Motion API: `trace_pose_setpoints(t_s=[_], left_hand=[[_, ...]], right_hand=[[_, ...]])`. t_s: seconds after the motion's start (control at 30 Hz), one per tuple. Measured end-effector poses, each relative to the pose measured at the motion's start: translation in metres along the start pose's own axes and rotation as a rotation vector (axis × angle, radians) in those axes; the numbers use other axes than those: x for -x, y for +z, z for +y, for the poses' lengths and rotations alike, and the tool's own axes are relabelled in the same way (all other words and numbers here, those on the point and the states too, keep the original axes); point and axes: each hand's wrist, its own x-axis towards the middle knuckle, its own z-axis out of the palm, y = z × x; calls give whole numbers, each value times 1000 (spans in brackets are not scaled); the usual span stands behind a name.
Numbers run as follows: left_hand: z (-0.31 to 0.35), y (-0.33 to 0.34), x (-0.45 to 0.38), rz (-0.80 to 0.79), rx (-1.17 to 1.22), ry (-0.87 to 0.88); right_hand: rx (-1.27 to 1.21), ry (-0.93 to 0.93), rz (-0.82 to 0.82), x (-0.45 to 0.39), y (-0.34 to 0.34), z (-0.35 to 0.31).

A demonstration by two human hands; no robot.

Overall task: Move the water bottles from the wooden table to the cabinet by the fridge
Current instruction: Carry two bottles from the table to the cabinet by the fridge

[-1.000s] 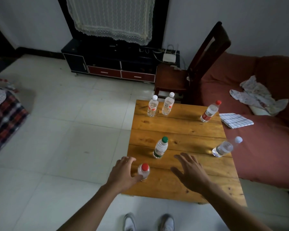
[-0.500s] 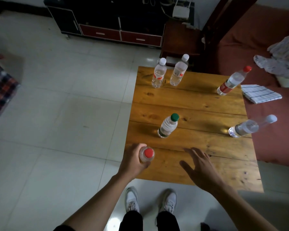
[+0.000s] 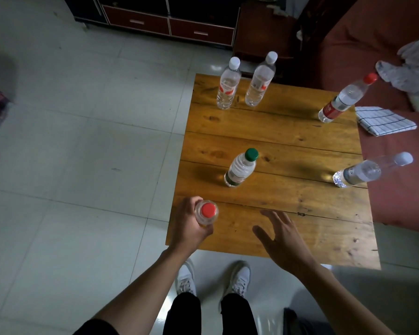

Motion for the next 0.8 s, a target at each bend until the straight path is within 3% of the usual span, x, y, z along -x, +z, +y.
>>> trace_pose_setpoints(t_s=[0.4, 0.8], left_hand=[[6, -22, 0, 29, -13, 61], [83, -106, -11, 126, 14, 209]], right_hand=[[5, -5, 24, -3, -10, -4], [44, -77, 142, 5, -77, -57]])
